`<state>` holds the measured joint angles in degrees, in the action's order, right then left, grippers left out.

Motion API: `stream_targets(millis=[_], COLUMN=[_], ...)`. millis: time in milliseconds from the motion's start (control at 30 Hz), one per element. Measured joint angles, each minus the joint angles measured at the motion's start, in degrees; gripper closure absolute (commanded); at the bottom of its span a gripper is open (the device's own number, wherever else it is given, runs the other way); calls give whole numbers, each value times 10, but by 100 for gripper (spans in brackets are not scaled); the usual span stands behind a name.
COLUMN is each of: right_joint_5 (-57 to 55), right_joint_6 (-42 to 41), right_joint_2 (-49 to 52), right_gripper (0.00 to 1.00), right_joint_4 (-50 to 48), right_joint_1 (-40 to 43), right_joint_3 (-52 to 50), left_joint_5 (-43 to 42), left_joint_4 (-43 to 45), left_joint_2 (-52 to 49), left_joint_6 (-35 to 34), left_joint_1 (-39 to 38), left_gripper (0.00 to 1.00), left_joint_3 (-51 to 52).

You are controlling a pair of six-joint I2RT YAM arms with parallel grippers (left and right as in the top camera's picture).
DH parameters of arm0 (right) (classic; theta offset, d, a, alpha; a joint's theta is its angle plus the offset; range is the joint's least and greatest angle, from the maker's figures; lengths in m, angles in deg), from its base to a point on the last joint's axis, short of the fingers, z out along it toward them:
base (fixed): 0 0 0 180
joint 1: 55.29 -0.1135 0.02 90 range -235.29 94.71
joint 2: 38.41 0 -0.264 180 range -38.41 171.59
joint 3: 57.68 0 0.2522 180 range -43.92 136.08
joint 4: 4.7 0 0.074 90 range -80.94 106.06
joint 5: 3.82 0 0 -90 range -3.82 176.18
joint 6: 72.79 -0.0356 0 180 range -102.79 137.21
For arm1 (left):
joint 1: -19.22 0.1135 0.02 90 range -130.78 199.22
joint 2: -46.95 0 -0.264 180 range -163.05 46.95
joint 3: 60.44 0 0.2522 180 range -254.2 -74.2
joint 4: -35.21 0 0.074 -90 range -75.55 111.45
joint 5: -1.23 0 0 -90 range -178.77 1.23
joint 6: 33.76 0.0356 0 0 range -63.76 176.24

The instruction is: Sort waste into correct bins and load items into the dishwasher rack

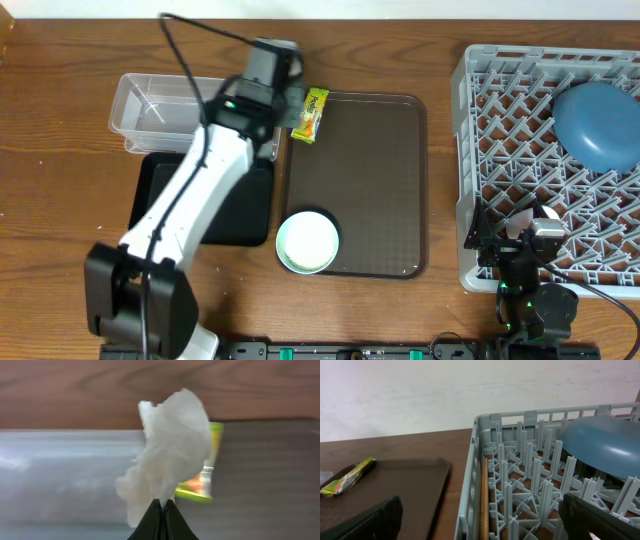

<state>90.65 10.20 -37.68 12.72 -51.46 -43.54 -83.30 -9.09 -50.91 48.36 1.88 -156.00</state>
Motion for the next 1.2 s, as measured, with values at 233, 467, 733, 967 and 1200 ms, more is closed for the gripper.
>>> stream_targets(millis=[233, 467, 733, 967, 1200], right_joint_5=[0, 0, 0, 0, 0], right_joint_6=[0, 0, 0, 0, 0], right_joint_2=[0, 0, 0, 0, 0], right_gripper=[1, 1, 1, 1, 1], right_joint_4=[0, 0, 0, 0, 0], right_joint_1=[0, 0, 0, 0, 0], right_joint_3=[0, 0, 0, 0, 0], left_joint_5=[29, 31, 9, -25, -36], left_joint_4=[-35, 12, 13, 78, 155], left_joint_2=[-9, -12, -18, -23, -129], left_joint_6=[-52, -63, -71, 9, 183], left_joint_1=[85, 89, 73, -1, -69], left_gripper=[94, 49, 43, 43, 37], left_joint_3=[0, 1, 1, 1, 1])
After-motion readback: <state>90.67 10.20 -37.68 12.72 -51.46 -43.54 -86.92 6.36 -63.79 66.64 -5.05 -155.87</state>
